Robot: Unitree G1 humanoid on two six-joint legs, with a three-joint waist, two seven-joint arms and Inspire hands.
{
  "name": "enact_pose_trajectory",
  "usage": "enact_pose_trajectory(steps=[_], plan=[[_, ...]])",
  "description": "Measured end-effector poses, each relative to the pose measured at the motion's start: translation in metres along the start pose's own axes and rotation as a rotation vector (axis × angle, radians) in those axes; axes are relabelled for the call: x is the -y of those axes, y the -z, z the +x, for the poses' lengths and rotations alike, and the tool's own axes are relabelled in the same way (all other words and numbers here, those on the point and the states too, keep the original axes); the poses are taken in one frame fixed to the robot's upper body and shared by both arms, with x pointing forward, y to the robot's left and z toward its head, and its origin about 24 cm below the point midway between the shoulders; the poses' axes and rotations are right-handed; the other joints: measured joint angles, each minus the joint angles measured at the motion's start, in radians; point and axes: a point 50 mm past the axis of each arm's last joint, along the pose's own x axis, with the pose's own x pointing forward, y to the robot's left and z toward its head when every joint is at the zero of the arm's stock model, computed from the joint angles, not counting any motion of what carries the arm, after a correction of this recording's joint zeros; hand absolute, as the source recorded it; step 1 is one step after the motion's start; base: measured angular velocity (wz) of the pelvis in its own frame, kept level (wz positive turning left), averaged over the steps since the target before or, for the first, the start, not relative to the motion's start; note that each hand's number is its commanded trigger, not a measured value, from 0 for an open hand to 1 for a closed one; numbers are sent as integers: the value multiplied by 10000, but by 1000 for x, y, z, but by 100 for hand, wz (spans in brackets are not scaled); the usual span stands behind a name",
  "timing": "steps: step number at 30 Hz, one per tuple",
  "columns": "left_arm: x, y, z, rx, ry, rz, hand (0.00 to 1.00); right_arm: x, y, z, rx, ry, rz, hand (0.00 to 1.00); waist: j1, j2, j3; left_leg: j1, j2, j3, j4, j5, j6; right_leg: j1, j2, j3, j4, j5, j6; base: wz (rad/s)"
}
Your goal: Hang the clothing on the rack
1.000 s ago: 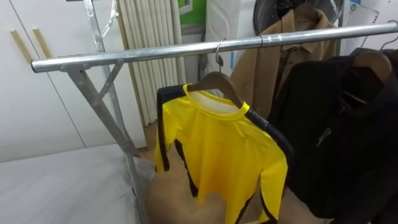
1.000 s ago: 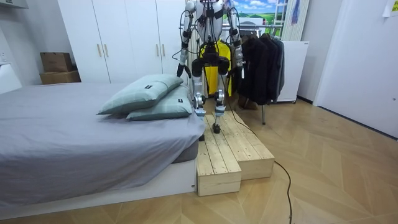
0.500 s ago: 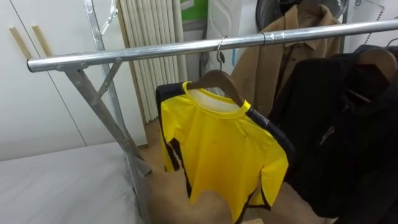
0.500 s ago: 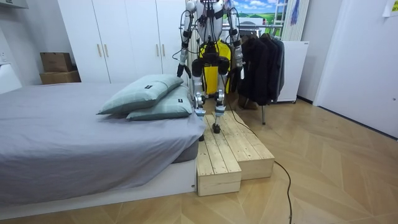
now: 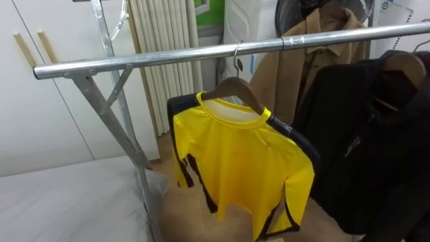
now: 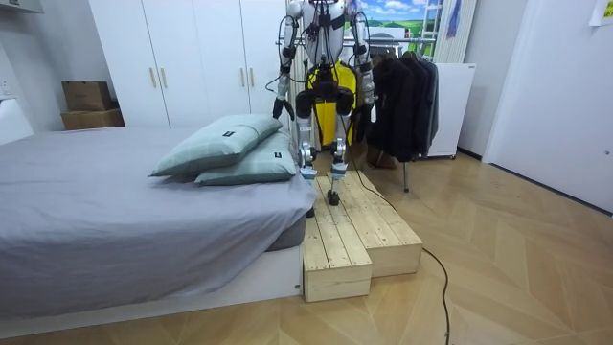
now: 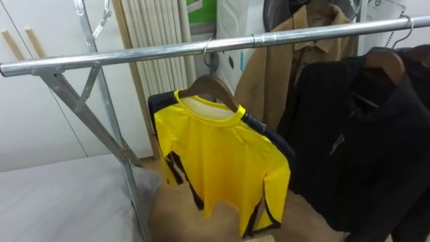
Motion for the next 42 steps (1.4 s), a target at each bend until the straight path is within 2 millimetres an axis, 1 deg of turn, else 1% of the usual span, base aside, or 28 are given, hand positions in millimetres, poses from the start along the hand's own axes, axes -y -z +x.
enact_pose_trajectory(steps=[5, 10, 11, 12, 15, 17, 18, 20, 21, 22, 23, 24, 25, 26, 28, 29, 30, 31, 32, 33, 35, 36, 37, 38, 39, 40, 41, 42], plan=[[-1, -3, 0, 192, -198, 247, 0, -2, -8, 1, 150, -46, -518, 0, 82, 4, 6, -418, 21, 88, 358, 4, -8, -321, -79, -155, 276, -74, -80, 2], [-3, -7, 0, 542, -525, 726, 0, -5, -24, 3, 380, -114, -1959, 0, 202, -28, 14, -749, 88, -51, 536, 62, -115, -444, -194, -624, 258, -155, -202, 28], [-3, -9, 0, 672, -619, 788, 0, -7, -27, 3, 452, -131, -2102, 0, 204, -36, 17, -865, 130, -76, 595, 82, -151, -465, -225, -835, 235, -160, -246, 52], [-4, -10, 0, 773, -663, 790, 0, -7, -29, 3, 464, -68, -2295, 0, 211, -83, -13, -999, 166, -84, 705, 118, -213, -449, -277, -1075, 215, -173, -294, 56], [-4, -12, 0, 881, -691, 790, 0, -7, -29, 3, 378, -25, -2443, 0, 213, -43, 12, -1202, 274, 46, 955, 192, -330, -233, -378, -1659, 67, -247, -404, 70], [-5, -18, 0, 1138, -741, 754, 0, -6, -29, 3, 285, 17, -2442, 0, 204, -94, -15, -1503, 404, 225, 1136, 324, -444, -149, -565, -2558, -151, -366, -509, 112], [-5, -20, 1, 1195, -740, 745, 0, -6, -29, 3, 285, 32, -2380, 0, 190, -190, -37, -1586, 452, 452, 1269, 362, -446, -110, -642, -2843, -192, -446, -586, 134], [2, -23, 0, 1294, -413, 759, 0, -5, -26, 3, 140, 270, -2243, 0, 162, -251, 17, -1688, 880, 1916, 2691, 142, -127, 231, -861, -3933, -196, -761, -558, 161], [7, -26, 0, 1417, -132, 833, 0, -4, -24, 3, 33, 423, -2230, 0, 170, -219, 30, -1674, 1142, 2347, 3334, 6, -56, 413, -926, -4539, -191, -941, -533, 152], [10, -28, -1, 1503, 5, 862, 0, -3, -23, 3, -25, 501, -2223, 0, 166, -224, 29, -1664, 1278, 2533, 3616, -43, -44, 501, -953, -4866, -184, -1021, -532, 161], [15, -33, -2, 1670, 281, 862, 0, -1, -19, 3, -145, 633, -2150, 0, 161, -232, 26, -1586, 1422, 2733, 4031, -90, 5, 631, -1045, -5478, -142, -1104, -516, 155], [21, -36, -3, 1808, 527, 794, 0, 0, -19, 3, -166, 775, -2094, 0, 192, -260, 9, -1362, 1419, 2720, 4183, -159, 5, 701, -1122, -5973, -39, -1208, -543, 149], [23, -38, -3, 1859, 629, 769, 0, 1, -19, 3, -162, 847, -2108, 0, 196, -259, 9, -1182, 1402, 2721, 4143, -179, -27, 748, -1128, -6207, -42, -1247, -546, 133], [25, -41, -4, 2009, 790, 739, 0, 1, -18, 3, -188, 916, -2153, 0, 204, -253, 9, -890, 1376, 2741, 4049, -199, -64, 780, -1125, -6644, -36, -1293, -558, 118], [28, -45, -4, 2232, 875, 659, 0, 1, -19, 3, -169, 944, -2160, 0, 230, -240, 0, -433, 1331, 2900, 3590, -268, -184, 743, -1123, -7198, -5, -1336, -601, 103], [29, -48, -5, 2381, 901, 623, 0, 1, -20, 3, -139, 957, -2153, 0, 224, -241, -3, -187, 1213, 3064, 3179, -369, -351, 646, -1125, -7547, -5, -1345, -628, 84], [30, -51, -5, 2518, 913, 648, 0, 1, -20, 3, -117, 958, -2137, 0, 225, -199, -26, 18, 1169, 3241, 2719, -387, -382, 570, -1128, -7848, -14, -1332, -675, 83], [31, -52, -5, 2575, 925, 680, 0, 1, -20, 3, -113, 954, -2102, 0, 222, -165, -44, 111, 1155, 3359, 2516, -388, -383, 543, -1128, -7999, -19, -1331, -687, 73], [32, -54, -5, 2649, 967, 743, 0, 1, -21, 3, -109, 960, -2084, 0, 237, -180, -33, 308, 1017, 3562, 2035, -414, -428, 535, -1134, -8275, -18, -1315, -716, 61], [33, -54, -6, 2707, 993, 699, 0, 2, -20, 3, -115, 978, -2100, 0, 309, -176, -35, 459, 833, 3572, 1476, -415, -430, 536, -1137, -8503, -13, -1288, -765, 54], [32, -58, -5, 2843, 972, 685, 0, 4, -19, 2, -155, 1033, -2047, 0, 417, -152, -43, 428, 701, 3723, 926, -438, -391, 458, -1171, -8847, 129, -1276, -789, 55], [32, -60, -5, 2863, 957, 672, 0, 4, -19, 2, -176, 1101, -2029, 0, 513, -120, -43, 398, 781, 3791, 654, -535, -560, 372, -1266, -9005, 336, -1288, -680, 58], [32, -60, -5, 2860, 971, 668, 0, 5, -19, 2, -177, 1164, -1977, 0, 538, -82, -33, 344, 825, 3645, 573, -561, -742, 328, -1284, -8942, 478, -1231, -520, 68], [35, -57, -5, 2704, 1074, 612, 0, 8, -17, 2, -193, 1313, -1501, 0, 426, 16, -39, 209, 969, 3205, 573, -506, -665, 238, -1295, -7696, 661, -1040, -241, 86], [36, -56, -5, 2638, 1145, 606, 0, 9, -13, 1, -254, 1376, -1126, 0, 234, 36, -36, 148, 1039, 2878, 575, -443, -640, 242, -1316, -6750, 771, -995, -190, 174], [37, -54, -5, 2571, 1207, 627, 0, 10, 0, 0, -501, 1506, -499, 0, -95, -87, -55, 30, 1053, 2313, 580, -250, -632, 384, -1518, -4969, 814, -939, 117, 196], [37, -50, -5, 2454, 1215, 610, 0, 10, 6, -1, -658, 1589, 115, 0, -86, -115, -75, -71, 1015, 1903, 529, -78, -612, 511, -1483, -4491, 758, -889, 478, 171], [37, -48, -5, 2354, 1235, 607, 0, 10, 6, -1, -651, 1607, 241, 0, -71, -111, -79, -113, 986, 1763, 515, -27, -574, 593, -1468, -4567, 700, -815, 598, 91]])
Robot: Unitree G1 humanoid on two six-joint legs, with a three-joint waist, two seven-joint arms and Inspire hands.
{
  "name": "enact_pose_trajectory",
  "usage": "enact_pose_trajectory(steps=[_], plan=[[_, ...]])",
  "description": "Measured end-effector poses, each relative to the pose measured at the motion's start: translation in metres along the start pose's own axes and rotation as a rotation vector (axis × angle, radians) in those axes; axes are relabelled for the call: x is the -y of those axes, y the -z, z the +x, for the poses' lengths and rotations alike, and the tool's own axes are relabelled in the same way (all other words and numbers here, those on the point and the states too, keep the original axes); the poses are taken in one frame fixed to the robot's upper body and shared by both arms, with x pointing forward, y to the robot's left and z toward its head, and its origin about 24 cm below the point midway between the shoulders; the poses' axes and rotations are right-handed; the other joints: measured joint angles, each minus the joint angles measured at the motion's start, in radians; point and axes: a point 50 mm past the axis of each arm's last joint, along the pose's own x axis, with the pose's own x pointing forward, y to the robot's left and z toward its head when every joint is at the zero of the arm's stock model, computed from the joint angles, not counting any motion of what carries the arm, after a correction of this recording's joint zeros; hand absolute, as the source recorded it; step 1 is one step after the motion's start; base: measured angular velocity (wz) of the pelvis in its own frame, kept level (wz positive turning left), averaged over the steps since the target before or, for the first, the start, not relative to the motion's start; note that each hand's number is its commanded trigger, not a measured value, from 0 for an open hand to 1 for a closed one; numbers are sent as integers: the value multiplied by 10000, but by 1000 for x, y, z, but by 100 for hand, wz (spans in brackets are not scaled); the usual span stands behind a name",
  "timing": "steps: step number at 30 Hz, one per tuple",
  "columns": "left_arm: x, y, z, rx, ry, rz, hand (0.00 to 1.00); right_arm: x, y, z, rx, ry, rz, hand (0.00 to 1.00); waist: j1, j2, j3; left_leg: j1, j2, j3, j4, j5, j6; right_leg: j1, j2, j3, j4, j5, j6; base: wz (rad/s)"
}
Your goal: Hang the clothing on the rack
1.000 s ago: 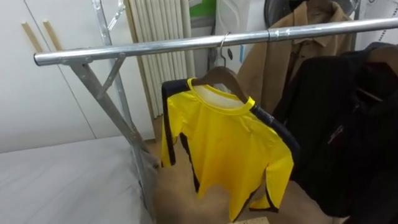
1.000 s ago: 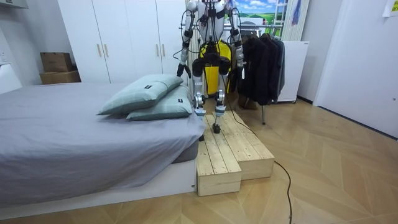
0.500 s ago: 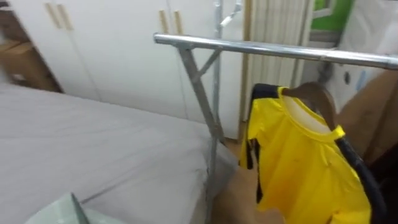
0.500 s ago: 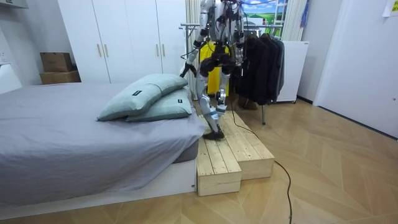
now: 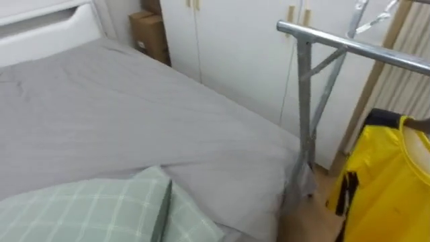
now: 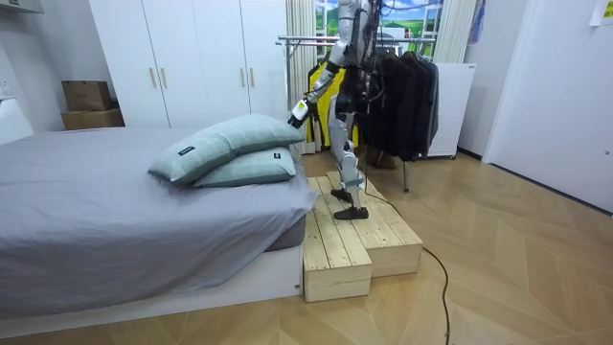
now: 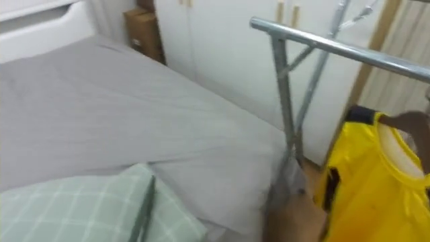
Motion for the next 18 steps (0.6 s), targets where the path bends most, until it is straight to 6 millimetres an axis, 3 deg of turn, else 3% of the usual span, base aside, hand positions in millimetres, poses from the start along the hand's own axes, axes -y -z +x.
enact_pose_trajectory(steps=[1, 2, 3, 5, 10, 11, 13, 14, 15, 17, 18], plan=[[3, 10, -3, -374, 79, -64, 0, 0, -1, 0, 29, 36, 256, 0, 56, 61, -25, -25, -47, -260, -100, 68, 19, 201, 36, -129, -282, 130, 233, 59], [4, 22, -6, -827, 108, -191, 0, 0, -2, 0, 59, 31, 441, 0, -59, 152, -89, -21, -123, -565, -224, 152, 69, 394, 35, -267, -473, 200, 343, 96], [5, 33, -9, -1287, 68, -398, 0, 1, 1, 0, 28, 11, 670, 0, -224, 128, -78, -30, -210, -1027, -247, 229, 98, 647, -7, -39, -535, 162, 411, 101], [1, 43, -13, -1690, -208, -821, 0, 2, 8, -1, -162, 55, 737, 0, -224, 54, -98, -136, -359, -1569, -278, 329, 136, 776, -47, 149, -576, 66, 566, 84], [-11, 82, -29, -3350, -837, -1018, 0, 1, -1, -1, 137, 10, 718, 0, -15, -113, -97, -427, -596, -2170, -251, 417, 226, 846, -112, -158, -680, 8, 658, 41], [-13, 92, -33, -3816, -1019, -893, 0, 0, -4, -1, 243, 1, 658, 0, -15, -129, -73, -479, -652, -2355, -240, 438, 259, 935, -125, -30, -743, 1, 669, 59], [-15, 104, -40, -4446, -1140, -750, 0, -1, -8, 0, 389, -50, 481, 0, -12, -219, -19, -530, -774, -2632, -217, 472, 312, 1069, -157, 957, -802, -5, 658, 58], [-14, 111, -44, -4725, -1161, -638, 0, -3, -12, 0, 548, -83, 471, 0, 43, -251, 50, -525, -849, -2757, -190, 493, 341, 1113, -160, 1626, -803, -13, 644, 32], [-12, 116, -47, -4948, -1113, -592, 0, -4, -16, 0, 707, -116, 452, 0, 276, -276, 101, -526, -889, -2781, -155, 497, 350, 1111, -164, 1904, -804, -13, 644, 18], [-10, 121, -51, -5153, -1062, -585, 0, -9, -22, 0, 887, -233, 150, 0, 484, -327, 158, -602, -953, -2826, -106, 495, 354, 1111, -219, 1832, -856, -14, 645, 11], [-9, 120, -51, -5190, -1052, -566, 0, -12, -28, 0, 1125, -352, -159, 0, 500, -349, 144, -768, -1014, -2945, -52, 492, 369, 1110, -259, 1819, -974, -17, 651, 26]])
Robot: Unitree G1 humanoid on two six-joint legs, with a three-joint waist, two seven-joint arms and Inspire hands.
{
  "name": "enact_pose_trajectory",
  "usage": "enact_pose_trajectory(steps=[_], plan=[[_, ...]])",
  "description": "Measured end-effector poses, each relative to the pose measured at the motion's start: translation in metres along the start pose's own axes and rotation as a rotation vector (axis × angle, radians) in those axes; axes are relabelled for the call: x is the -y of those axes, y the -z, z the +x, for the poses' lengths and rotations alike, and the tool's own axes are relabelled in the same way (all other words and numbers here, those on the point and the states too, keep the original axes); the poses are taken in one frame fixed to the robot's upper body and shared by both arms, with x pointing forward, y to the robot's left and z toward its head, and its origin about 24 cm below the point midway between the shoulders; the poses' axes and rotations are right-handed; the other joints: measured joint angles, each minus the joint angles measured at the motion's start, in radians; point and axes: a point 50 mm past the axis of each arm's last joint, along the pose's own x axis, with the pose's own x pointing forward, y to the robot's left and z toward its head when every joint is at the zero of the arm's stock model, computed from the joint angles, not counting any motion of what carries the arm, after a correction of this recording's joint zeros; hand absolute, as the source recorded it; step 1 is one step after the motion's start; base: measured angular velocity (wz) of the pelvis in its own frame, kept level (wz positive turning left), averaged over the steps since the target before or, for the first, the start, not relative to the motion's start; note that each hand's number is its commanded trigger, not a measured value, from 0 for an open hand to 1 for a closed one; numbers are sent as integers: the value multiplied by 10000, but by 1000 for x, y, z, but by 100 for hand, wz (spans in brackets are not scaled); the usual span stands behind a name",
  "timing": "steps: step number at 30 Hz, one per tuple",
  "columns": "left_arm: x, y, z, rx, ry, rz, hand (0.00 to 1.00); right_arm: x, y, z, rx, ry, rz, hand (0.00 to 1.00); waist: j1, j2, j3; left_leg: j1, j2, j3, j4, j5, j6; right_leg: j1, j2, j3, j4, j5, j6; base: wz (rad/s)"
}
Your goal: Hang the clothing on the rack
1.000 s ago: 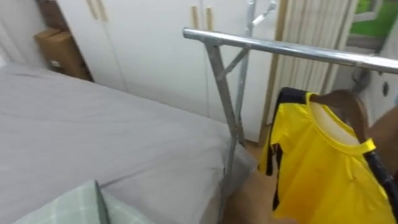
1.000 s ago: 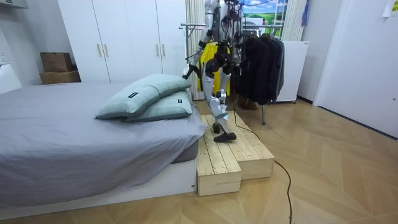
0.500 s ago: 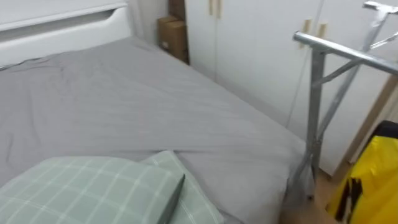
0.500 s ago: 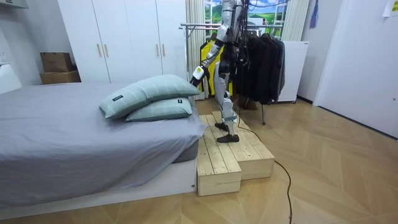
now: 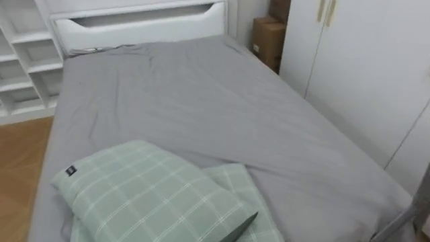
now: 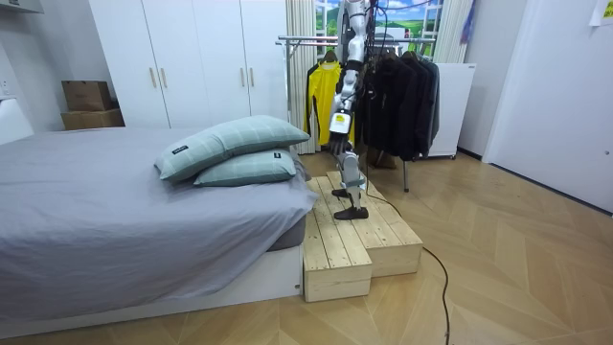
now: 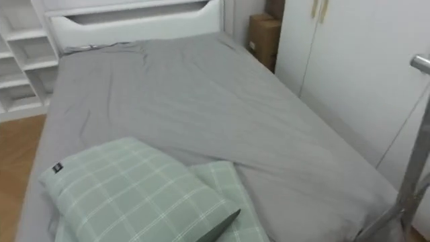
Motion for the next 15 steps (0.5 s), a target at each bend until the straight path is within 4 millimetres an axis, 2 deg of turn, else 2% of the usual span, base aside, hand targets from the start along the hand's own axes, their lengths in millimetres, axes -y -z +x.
enact_pose_trajectory(steps=[1, 2, 7, 13, 15], plan=[[0, -1, 0, 35, -10, 33, 0, -2, -4, 0, 101, -84, -168, 0, 3, 1, 2, -81, -17, -14, 15, -6, 45, -14, -12, 14, -33, -7, 11, 34], [-1, -5, 0, 153, -52, 145, 0, -5, -7, 1, 199, -275, -577, 0, 17, -68, 58, -196, -60, -119, 39, -15, 65, -18, -36, 63, -93, -36, 53, 28], [-5, -17, 1, 597, -220, 252, 0, -13, -10, 1, 349, -866, -1417, 0, 20, -106, 46, -356, -118, -413, 112, -7, 78, 29, -50, -127, -190, -67, 72, 16], [-7, -35, 2, 901, -202, 325, 0, -12, -2, 0, 56, -1234, -1160, 0, -12, -126, 17, -554, -179, -838, 231, -1, 83, 133, -72, -520, -283, -97, 100, 19], [-5, -33, 2, 798, -104, 314, 0, -11, 3, 0, -104, -1304, -986, 0, 12, -106, 2, -551, -179, -864, 232, -2, 82, 179, -54, -535, -341, -101, 104, 7]])
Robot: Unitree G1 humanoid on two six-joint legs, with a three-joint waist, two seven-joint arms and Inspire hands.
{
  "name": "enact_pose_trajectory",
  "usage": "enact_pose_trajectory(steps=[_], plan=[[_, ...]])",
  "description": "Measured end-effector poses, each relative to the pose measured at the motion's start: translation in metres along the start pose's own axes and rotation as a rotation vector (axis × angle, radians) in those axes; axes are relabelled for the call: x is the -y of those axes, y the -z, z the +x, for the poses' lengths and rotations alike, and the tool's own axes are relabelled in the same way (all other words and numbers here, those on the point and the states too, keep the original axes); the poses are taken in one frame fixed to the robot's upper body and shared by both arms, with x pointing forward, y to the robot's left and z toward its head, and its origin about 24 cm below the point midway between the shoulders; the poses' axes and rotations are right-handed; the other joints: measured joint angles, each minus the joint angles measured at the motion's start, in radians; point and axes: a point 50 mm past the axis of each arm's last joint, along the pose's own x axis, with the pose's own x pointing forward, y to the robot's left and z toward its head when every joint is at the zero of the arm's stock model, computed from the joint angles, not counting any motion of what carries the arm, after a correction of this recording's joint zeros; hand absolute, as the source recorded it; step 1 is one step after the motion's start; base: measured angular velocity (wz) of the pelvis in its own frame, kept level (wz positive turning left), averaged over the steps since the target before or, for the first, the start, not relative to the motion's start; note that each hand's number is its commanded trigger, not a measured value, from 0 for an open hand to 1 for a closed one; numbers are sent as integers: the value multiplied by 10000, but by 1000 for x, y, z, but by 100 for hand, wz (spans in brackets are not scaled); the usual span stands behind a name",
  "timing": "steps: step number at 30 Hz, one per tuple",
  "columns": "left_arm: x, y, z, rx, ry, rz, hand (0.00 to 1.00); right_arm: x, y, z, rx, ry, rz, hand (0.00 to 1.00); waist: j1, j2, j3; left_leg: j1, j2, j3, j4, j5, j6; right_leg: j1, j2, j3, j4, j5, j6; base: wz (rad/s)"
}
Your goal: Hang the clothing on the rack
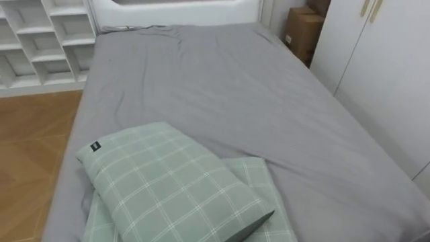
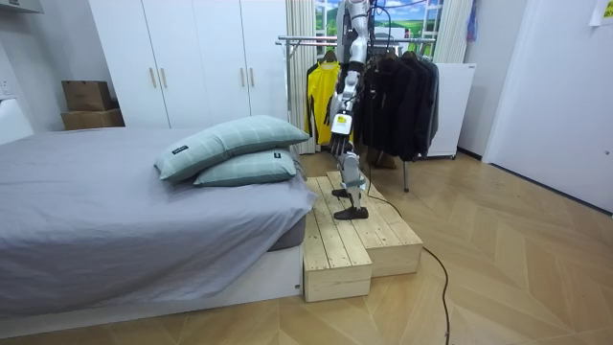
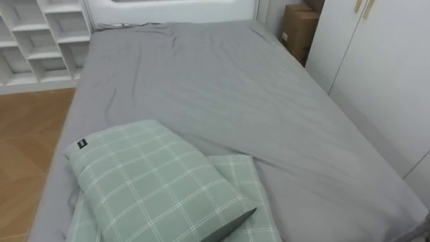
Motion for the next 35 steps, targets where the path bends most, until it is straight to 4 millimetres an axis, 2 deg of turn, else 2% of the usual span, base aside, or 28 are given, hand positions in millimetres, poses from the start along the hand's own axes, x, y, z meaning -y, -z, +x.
enact_pose_trajectory(steps=[2, 5, 9, 15, 22, 29, 35], plan=[[3, 4, -1, -275, 155, 22, 0, 1, 4, -1, -77, -13, 227, 0, -8, 13, -7, 1, -1, -35, 10, -1, -1, 48, 2, 37, -20, -7, 9, 10], [7, 11, -2, -719, 377, 77, 0, 1, 9, -1, -198, -124, 594, 0, 7, 11, -12, 14, -40, -155, 80, -2, -3, 134, 6, 631, -19, -80, 47, 13], [14, 21, -4, -1251, 870, 126, 0, 2, 11, -1, -398, -109, 736, 0, 0, 119, -20, 14, -41, -211, 91, -5, -7, 191, 15, 618, -9, -88, 43, 3], [16, 23, -4, -1411, 1144, 140, 0, 1, 10, -1, -366, -191, 733, 0, 21, 119, -13, 6, -56, -284, 156, -4, -7, 230, 5, 571, -1, -133, 1, 4], [16, 20, -4, -1314, 1290, 102, 0, -1, 10, -1, -369, -241, 829, 0, -26, 55, -51, -81, -102, -307, 213, 0, -3, 190, -34, 526, -3, -149, 25, 0], [14, 7, -2, -1031, 1476, 73, 0, -2, 12, -1, -408, -254, 856, 0, -61, 21, -36, -79, -147, -456, 282, 0, -3, 284, -48, 598, -4, -170, 47, 6], [14, 10, -2, -1112, 1599, 75, 0, -1, 13, -1, -514, -233, 1116, 0, -57, 27, -15, -74, -147, -454, 271, -2, -4, 306, -52, 598, -3, -209, 47, 0]])
